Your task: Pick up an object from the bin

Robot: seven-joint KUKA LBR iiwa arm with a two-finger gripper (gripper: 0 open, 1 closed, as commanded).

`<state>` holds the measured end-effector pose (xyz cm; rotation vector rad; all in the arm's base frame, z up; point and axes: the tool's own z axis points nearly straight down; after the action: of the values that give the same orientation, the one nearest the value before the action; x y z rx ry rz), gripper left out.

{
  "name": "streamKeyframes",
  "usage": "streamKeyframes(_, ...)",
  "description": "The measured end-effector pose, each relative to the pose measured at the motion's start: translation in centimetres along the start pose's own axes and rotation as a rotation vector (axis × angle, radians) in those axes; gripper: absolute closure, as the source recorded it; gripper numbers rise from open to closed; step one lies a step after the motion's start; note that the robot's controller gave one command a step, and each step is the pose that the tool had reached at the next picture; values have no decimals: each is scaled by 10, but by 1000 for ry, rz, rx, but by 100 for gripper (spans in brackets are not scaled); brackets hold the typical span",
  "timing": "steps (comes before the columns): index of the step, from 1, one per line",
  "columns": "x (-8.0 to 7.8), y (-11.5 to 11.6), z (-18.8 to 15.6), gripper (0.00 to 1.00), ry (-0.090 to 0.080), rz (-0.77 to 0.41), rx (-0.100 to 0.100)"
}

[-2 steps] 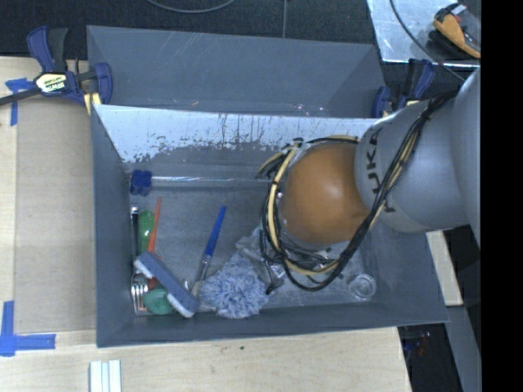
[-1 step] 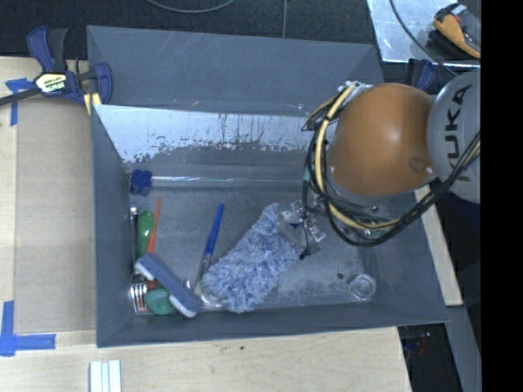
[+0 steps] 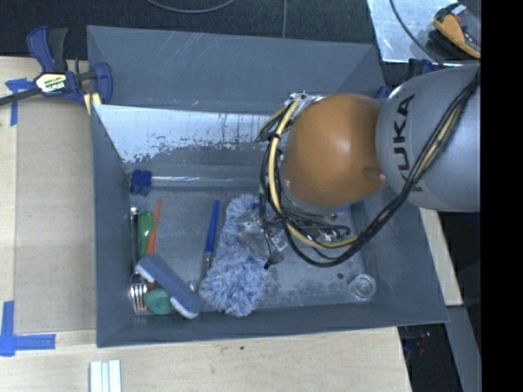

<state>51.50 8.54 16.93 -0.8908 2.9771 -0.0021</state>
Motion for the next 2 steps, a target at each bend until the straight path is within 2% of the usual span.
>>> streamKeyframes(1, -18, -42, -2, 100, -14, -73, 21)
streamKeyframes(2, -4, -34, 2, 100, -15, -56, 16)
